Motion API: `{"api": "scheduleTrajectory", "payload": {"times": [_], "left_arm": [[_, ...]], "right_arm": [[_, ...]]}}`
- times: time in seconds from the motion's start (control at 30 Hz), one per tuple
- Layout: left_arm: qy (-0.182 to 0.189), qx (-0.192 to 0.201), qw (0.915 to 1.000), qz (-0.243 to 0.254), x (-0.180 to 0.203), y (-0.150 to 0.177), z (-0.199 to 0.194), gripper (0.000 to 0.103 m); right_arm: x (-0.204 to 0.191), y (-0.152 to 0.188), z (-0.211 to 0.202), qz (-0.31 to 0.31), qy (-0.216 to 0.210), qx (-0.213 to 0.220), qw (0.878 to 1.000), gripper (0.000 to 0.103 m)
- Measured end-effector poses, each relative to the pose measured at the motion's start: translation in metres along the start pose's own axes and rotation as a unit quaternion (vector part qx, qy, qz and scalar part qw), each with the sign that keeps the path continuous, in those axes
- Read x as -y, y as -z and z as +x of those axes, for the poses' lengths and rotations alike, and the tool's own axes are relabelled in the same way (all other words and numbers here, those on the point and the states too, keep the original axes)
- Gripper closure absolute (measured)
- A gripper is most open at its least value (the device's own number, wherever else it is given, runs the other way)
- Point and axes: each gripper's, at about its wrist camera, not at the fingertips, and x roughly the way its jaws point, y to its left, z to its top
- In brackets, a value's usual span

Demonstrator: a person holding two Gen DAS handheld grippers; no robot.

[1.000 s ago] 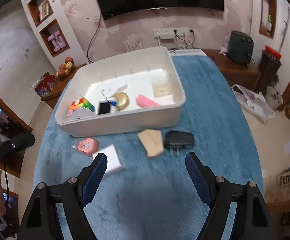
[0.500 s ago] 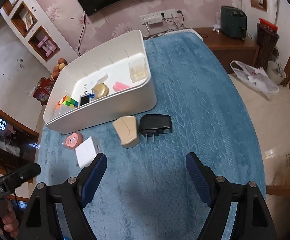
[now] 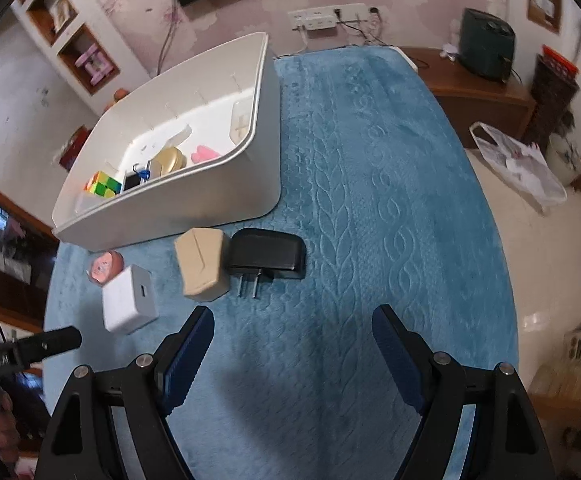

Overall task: Organize rigid objects
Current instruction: 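Withdraw both tools toward the chargers and pink tape roller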

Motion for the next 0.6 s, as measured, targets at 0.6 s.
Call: {"api": "scheduleTrajectory", "payload": {"times": [0.6], "left_arm": [[-0.043, -0.043, 0.9972, -0.044, 0.024, -0.036, 0.038, 0.022]], "right_arm": [[-0.013, -0.001, 0.037, -0.162, -0.022, 0.042, 0.986, 0.021]]}}
